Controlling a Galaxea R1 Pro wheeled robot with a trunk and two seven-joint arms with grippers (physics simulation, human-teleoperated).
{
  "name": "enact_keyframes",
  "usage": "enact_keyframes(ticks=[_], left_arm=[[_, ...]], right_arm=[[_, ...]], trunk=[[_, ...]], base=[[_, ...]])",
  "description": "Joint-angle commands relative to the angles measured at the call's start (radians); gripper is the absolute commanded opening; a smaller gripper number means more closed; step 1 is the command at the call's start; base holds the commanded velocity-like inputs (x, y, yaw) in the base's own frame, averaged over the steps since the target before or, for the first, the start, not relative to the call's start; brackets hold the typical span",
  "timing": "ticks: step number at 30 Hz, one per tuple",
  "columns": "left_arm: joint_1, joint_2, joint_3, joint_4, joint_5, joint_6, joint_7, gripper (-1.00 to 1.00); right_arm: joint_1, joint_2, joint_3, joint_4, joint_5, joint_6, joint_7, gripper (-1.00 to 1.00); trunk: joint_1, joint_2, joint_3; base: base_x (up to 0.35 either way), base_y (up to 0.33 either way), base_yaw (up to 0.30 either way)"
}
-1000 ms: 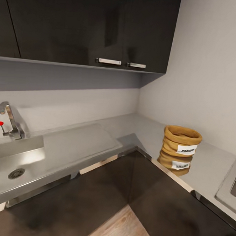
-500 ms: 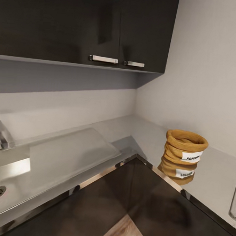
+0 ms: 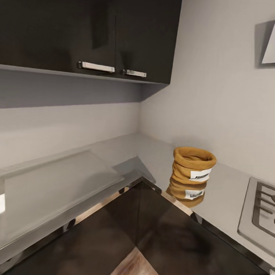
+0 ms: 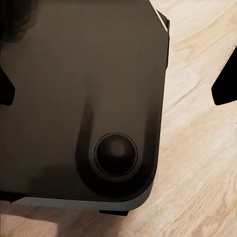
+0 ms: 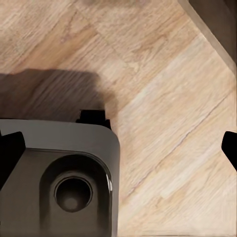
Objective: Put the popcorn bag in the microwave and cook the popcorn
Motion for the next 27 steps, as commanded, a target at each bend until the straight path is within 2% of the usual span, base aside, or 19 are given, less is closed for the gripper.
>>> enact_keyframes(ticks=[1, 27], left_arm=[[0.000, 0.000, 0.002, -0.002, 0.010, -0.003, 0.001, 1.00], [0.000, -0.001, 0.001, -0.003, 0.011, -0.010, 0.002, 1.00]], right_arm=[[-0.001, 0.001, -0.009, 0.004, 0.009, -0.006, -0.004, 1.00], [0.003, 0.005, -0.011, 0.004, 0.008, -0.007, -0.003, 1.00]], trunk=[[0.000, 0.000, -0.001], [0.000, 0.000, -0.001]], base=[[0.000, 0.000, -0.278], [0.000, 0.000, -0.278]])
